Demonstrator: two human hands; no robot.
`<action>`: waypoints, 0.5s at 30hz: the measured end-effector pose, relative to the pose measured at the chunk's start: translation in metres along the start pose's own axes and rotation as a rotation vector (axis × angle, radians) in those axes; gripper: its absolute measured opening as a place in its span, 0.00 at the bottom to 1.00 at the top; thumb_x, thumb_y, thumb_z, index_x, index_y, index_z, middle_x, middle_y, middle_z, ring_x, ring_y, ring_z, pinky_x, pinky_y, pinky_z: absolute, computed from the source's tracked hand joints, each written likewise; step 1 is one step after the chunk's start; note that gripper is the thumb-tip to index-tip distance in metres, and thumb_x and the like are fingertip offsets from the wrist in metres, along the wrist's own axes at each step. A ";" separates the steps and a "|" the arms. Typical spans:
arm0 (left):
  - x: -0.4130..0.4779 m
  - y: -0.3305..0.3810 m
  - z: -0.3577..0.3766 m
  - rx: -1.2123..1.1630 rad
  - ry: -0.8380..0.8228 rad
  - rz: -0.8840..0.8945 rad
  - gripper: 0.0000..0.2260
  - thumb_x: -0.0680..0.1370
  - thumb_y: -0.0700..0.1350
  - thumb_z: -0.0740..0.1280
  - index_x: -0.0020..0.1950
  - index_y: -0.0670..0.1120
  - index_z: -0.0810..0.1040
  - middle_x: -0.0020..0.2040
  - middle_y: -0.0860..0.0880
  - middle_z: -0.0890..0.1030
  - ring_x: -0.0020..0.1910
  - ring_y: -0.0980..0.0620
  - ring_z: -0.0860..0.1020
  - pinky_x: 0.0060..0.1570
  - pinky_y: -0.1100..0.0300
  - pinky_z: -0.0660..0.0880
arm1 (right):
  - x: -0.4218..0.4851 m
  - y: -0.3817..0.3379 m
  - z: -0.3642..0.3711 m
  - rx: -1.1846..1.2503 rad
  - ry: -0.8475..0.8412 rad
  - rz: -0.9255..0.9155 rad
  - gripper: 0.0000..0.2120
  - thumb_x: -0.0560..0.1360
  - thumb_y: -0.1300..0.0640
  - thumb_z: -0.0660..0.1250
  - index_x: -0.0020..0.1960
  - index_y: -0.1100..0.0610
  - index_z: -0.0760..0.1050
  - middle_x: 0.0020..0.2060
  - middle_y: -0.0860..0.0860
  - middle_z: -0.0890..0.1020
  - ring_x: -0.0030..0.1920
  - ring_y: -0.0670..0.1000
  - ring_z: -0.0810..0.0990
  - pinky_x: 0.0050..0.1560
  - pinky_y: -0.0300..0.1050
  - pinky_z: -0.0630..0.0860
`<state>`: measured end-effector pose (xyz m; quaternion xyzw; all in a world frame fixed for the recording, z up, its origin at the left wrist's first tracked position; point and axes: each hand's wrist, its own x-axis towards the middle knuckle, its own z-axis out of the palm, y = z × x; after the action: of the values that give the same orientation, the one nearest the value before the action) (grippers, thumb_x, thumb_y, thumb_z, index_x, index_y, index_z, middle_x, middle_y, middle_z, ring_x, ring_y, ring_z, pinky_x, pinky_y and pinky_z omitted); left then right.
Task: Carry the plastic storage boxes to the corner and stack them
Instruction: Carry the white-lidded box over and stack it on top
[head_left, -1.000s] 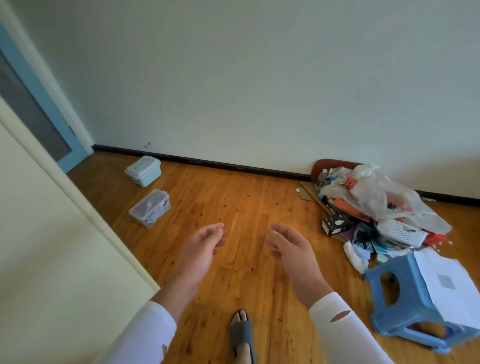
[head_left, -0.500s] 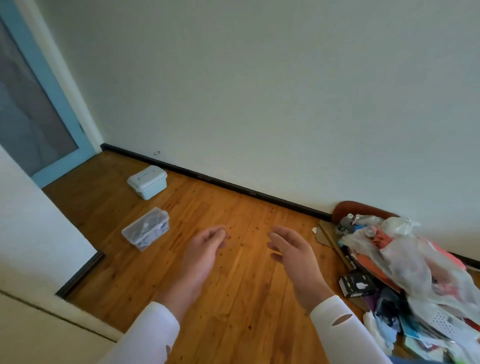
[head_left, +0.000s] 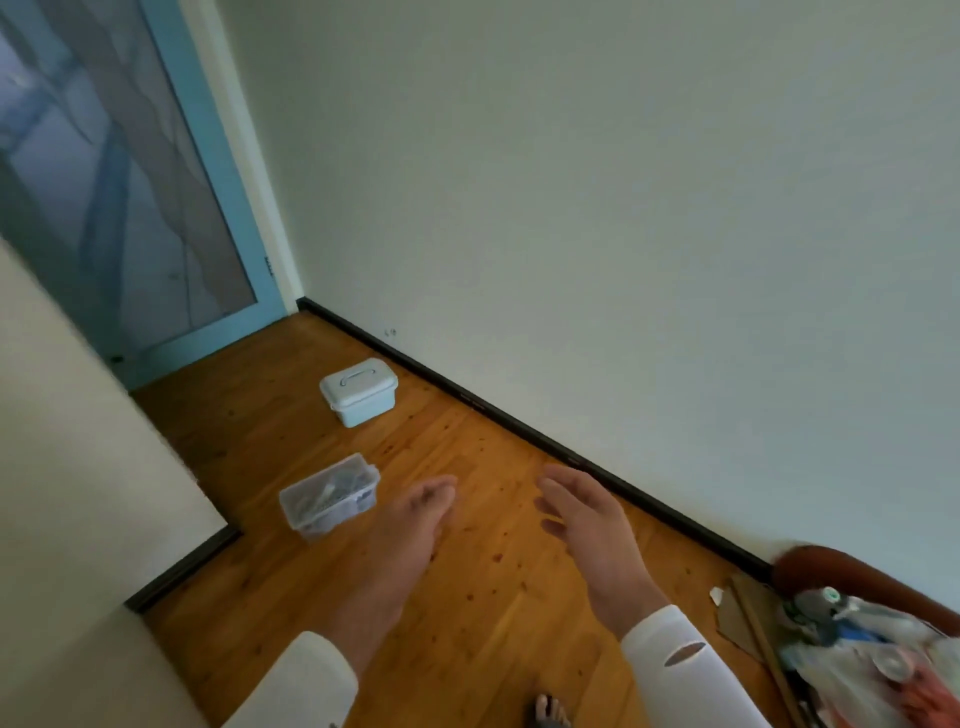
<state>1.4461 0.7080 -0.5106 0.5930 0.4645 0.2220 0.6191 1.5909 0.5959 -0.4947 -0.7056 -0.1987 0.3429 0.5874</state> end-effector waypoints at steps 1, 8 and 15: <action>0.020 0.007 0.012 -0.028 0.029 -0.011 0.09 0.81 0.50 0.63 0.59 0.56 0.79 0.55 0.55 0.82 0.56 0.54 0.79 0.59 0.52 0.76 | 0.027 -0.003 -0.008 0.004 -0.016 0.003 0.11 0.79 0.50 0.64 0.60 0.46 0.77 0.51 0.43 0.81 0.52 0.43 0.80 0.48 0.37 0.75; 0.106 0.055 0.064 -0.063 0.130 -0.058 0.06 0.80 0.48 0.64 0.51 0.57 0.81 0.50 0.55 0.84 0.54 0.55 0.80 0.57 0.54 0.76 | 0.153 -0.036 -0.037 -0.010 -0.108 0.018 0.09 0.79 0.51 0.64 0.58 0.46 0.77 0.51 0.43 0.81 0.52 0.45 0.80 0.53 0.41 0.77; 0.198 0.077 0.071 -0.018 0.279 -0.108 0.06 0.79 0.50 0.66 0.48 0.60 0.81 0.48 0.56 0.84 0.53 0.54 0.80 0.59 0.49 0.76 | 0.265 -0.057 -0.015 0.008 -0.217 0.069 0.08 0.78 0.52 0.65 0.56 0.45 0.78 0.51 0.44 0.81 0.53 0.47 0.80 0.55 0.45 0.78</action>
<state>1.6202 0.8488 -0.5097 0.5250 0.5754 0.2727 0.5647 1.7906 0.7795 -0.5045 -0.6686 -0.2355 0.4380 0.5529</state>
